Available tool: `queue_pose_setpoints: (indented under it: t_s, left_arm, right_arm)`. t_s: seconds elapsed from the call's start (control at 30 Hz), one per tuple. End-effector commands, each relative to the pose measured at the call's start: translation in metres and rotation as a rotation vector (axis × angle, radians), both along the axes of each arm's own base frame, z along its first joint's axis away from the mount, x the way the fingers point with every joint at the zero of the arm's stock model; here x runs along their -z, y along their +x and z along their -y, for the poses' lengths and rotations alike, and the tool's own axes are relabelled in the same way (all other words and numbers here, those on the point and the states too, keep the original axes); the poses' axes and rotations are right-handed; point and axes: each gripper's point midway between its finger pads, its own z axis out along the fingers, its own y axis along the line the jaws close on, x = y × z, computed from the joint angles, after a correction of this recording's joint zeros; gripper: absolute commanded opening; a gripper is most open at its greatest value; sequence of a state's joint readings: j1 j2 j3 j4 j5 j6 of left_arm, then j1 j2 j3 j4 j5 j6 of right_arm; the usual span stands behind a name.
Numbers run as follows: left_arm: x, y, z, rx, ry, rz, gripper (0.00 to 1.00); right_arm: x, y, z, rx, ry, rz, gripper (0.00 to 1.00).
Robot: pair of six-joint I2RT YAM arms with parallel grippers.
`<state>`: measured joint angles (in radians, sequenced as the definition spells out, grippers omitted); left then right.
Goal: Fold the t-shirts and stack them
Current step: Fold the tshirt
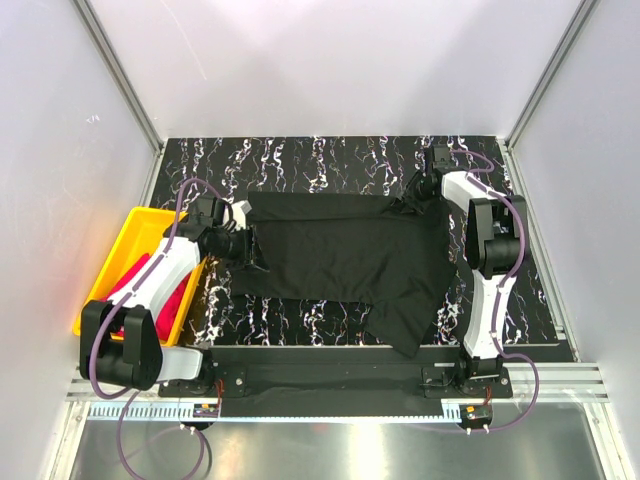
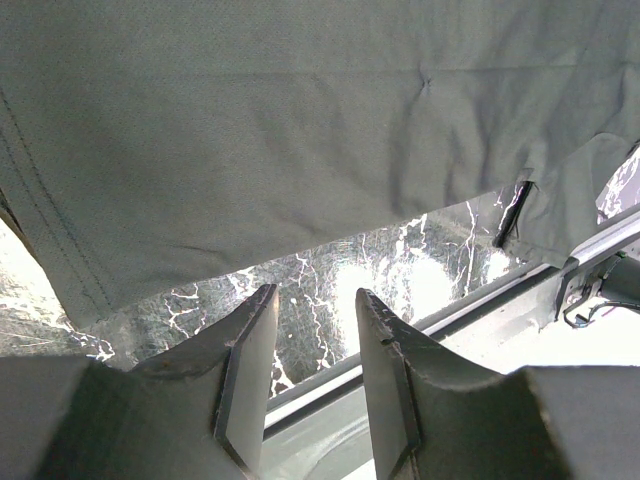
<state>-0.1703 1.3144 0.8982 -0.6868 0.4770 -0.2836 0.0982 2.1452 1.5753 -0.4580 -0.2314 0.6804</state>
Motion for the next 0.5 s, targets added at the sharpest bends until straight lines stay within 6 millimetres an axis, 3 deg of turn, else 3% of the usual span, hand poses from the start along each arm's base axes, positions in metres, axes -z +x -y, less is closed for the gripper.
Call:
queue_pose_setpoints:
  t_s: [0.0,0.17,0.27,0.37,0.43,0.47]
  left_arm:
    - [-0.013,0.011,0.006,0.030,-0.036,0.048,0.42]
    - [-0.012,0.010,0.006,0.032,-0.035,0.045,0.42]
    - [-0.012,0.010,0.006,0.032,-0.034,0.047,0.42]
    - [-0.011,0.010,0.006,0.034,-0.032,0.047,0.42]
    - [-0.012,0.010,0.006,0.035,-0.032,0.051,0.42]
    - [-0.012,0.010,0.006,0.035,-0.032,0.051,0.42]
  right_arm:
    - [-0.004,0.010,-0.005,0.009,0.040,0.027,0.43]
    - [-0.003,0.011,-0.006,0.009,0.041,0.031,0.40]
    - [-0.008,0.011,-0.005,0.012,0.036,0.041,0.24]
    - [-0.018,0.010,-0.006,0.016,0.047,0.054,0.02]
    - [-0.019,0.002,-0.005,0.033,0.055,0.038,0.00]
    - [-0.029,0.000,-0.005,0.041,0.063,0.052,0.00]
